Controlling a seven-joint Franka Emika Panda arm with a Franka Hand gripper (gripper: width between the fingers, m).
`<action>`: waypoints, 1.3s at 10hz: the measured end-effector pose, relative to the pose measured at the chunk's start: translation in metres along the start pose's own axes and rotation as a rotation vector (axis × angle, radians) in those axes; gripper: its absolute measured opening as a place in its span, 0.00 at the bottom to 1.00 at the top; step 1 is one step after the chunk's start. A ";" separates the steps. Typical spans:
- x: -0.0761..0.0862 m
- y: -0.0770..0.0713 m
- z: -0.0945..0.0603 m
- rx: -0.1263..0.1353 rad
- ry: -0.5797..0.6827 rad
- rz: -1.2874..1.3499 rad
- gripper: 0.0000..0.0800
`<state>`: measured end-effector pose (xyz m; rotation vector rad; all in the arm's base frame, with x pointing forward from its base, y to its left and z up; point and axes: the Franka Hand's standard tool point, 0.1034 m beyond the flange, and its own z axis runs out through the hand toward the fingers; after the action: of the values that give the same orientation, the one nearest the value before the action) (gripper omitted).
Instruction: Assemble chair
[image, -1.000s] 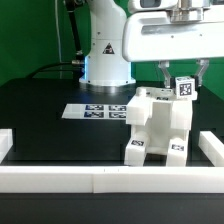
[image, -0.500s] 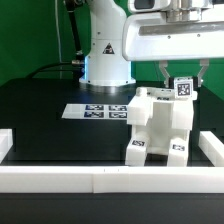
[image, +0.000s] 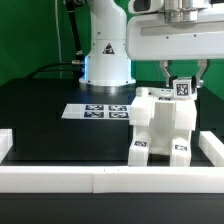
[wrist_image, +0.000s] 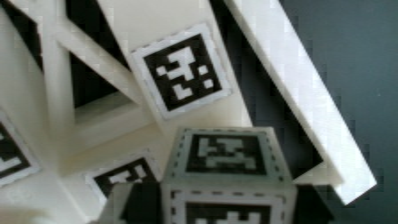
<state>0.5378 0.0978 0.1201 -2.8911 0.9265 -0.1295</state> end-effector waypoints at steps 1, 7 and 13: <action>0.000 0.000 0.000 0.001 -0.001 0.086 0.36; -0.004 -0.004 0.001 0.011 -0.015 0.452 0.36; -0.008 -0.006 0.001 0.010 -0.027 0.523 0.71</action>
Offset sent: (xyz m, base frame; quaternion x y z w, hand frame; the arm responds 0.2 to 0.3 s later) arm 0.0000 0.0000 0.0000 0.0000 0.0000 0.2571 0.9664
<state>0.5351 0.1075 0.1192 -2.5267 1.6221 -0.0505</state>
